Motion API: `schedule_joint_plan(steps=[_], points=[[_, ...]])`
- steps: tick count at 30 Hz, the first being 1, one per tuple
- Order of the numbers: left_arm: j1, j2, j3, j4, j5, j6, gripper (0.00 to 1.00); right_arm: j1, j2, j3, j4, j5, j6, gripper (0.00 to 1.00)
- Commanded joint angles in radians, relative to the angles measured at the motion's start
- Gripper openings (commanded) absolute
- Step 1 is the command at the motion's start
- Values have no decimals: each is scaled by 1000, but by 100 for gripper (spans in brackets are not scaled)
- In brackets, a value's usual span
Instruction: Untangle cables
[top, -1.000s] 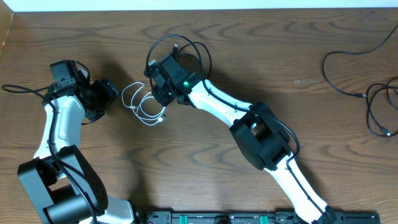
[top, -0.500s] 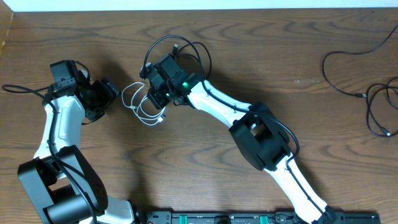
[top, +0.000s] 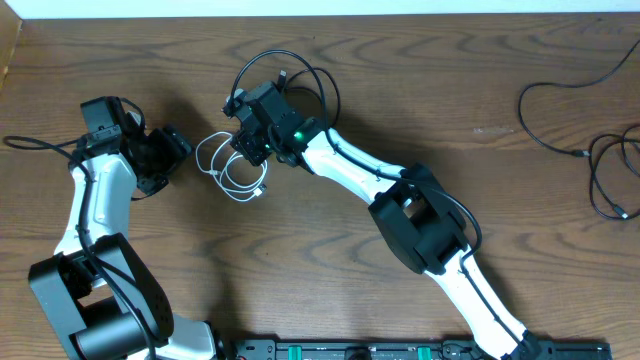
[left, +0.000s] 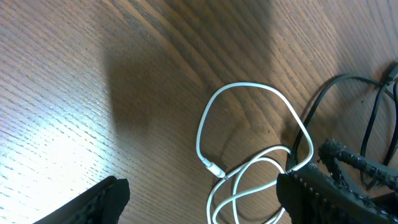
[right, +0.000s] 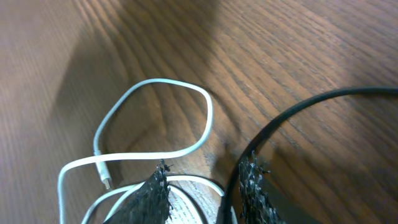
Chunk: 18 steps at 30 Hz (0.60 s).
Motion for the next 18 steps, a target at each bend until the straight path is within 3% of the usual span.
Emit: schedule_joint_plan(steps=[1, 7, 9, 10, 18], points=[[1, 3, -6, 1, 6, -2, 83, 13, 36, -5, 1, 61, -16, 37], [1, 3, -6, 1, 6, -2, 83, 17, 72, -5, -1, 58, -15, 33], [1, 3, -6, 1, 6, -2, 83, 18, 77, -5, -5, 17, -15, 16], [1, 3, -6, 1, 6, -2, 83, 18, 77, -5, -5, -29, -15, 1], [1, 3, -6, 1, 6, -2, 83, 18, 71, -5, -16, -367, 78, 1]])
